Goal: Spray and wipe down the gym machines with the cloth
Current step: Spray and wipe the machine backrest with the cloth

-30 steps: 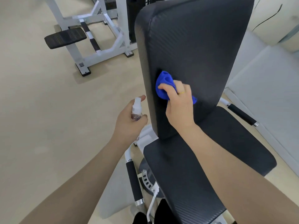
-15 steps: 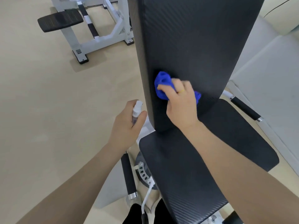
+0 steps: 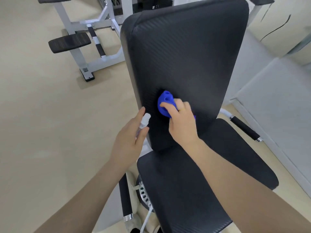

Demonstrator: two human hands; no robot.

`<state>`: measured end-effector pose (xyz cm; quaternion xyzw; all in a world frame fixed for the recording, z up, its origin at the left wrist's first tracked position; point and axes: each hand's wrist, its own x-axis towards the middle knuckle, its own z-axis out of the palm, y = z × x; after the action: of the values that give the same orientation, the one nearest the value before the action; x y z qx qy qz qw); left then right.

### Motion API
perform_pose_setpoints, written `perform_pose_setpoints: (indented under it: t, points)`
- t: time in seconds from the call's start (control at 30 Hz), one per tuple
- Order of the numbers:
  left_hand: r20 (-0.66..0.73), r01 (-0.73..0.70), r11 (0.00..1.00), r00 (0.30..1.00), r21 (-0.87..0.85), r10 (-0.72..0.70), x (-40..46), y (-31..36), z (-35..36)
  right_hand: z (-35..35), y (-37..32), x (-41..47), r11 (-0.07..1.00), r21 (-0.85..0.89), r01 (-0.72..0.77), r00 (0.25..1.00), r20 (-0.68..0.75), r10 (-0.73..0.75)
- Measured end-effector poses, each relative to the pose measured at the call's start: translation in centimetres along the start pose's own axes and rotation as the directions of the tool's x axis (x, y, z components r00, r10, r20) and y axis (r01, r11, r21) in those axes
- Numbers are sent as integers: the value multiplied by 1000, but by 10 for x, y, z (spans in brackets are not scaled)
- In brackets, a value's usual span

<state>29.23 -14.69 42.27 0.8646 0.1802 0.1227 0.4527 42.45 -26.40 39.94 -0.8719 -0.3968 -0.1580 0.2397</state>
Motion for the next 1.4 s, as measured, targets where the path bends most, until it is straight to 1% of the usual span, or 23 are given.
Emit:
perform_pose_setpoints:
  t: [0.07,0.13,0.17,0.27,0.3,0.37,0.43,0.5,0.57,0.6,0.63,0.7,0.73,0.77,0.83,0.9,0.97,1.03,1.1,1.17,1.23,1.3,1.4]
  points:
    - [-28,-9,999,1000,45,11,0,0,0,11,7,-33,1000,-3,17,985,169,-17]
    - [-46,-1,999,999,47,3,-1,2,3,4,10,-34,999,49,-7,978,211,-4]
    - [-46,-5,1000,999,31,6,-1,3,5,-4,9,-24,997,80,-21,987,159,8]
    - [-23,-63,998,998,15,64,-2,10,13,-33,7,24,976,186,-111,985,-113,134]
    - [-13,-67,998,998,14,67,-1,14,16,-39,11,38,969,204,-139,970,-167,174]
    - [-29,-58,998,998,16,59,1,20,22,-36,15,46,970,170,-175,965,-168,204]
    - [-45,-38,999,998,18,39,4,27,28,-22,22,24,980,89,-179,980,-74,186]
    - [-36,-21,999,999,26,22,6,33,28,-10,31,-13,982,7,-187,971,154,184]
    - [-32,-33,997,999,76,35,9,35,29,-10,42,-38,973,-27,-228,882,417,218]
    - [-34,-49,992,998,113,53,12,38,29,-15,47,-41,967,-13,-253,861,452,231]
    - [-40,-65,986,997,153,72,14,39,30,-20,49,-34,967,16,-255,894,384,229]
    - [-60,-89,963,992,254,107,21,41,34,-33,47,-7,966,123,-228,972,91,218]
    - [-59,-110,941,989,321,135,25,43,37,-38,48,6,965,152,-216,974,-37,224]
    - [-44,-135,912,985,386,165,29,45,40,-41,50,17,969,143,-203,971,-94,218]
    - [44,-214,829,974,516,223,34,51,48,-45,54,26,970,44,-241,969,70,238]
    - [156,-339,682,936,648,316,41,51,59,-46,67,14,950,-99,-296,902,298,312]
    - [263,-439,497,885,748,385,48,55,72,-51,86,-8,927,-181,-328,815,443,374]
    - [295,-459,360,856,812,425,58,65,81,-59,108,-31,874,-158,-460,735,485,474]
    - [310,-441,231,842,868,441,71,85,91,-73,132,-55,790,-104,-604,682,445,580]
    - [331,-416,116,838,902,434,84,101,99,-83,149,-77,730,-76,-679,634,440,636]
    - [364,-419,72,851,905,377,95,108,110,-86,157,-94,699,-61,-713,602,458,654]
    - [386,-438,86,856,895,344,102,114,126,-87,162,-106,659,-38,-751,574,457,680]
    - [454,-483,179,873,857,181,98,113,153,-85,165,-114,621,9,-784,561,439,702]
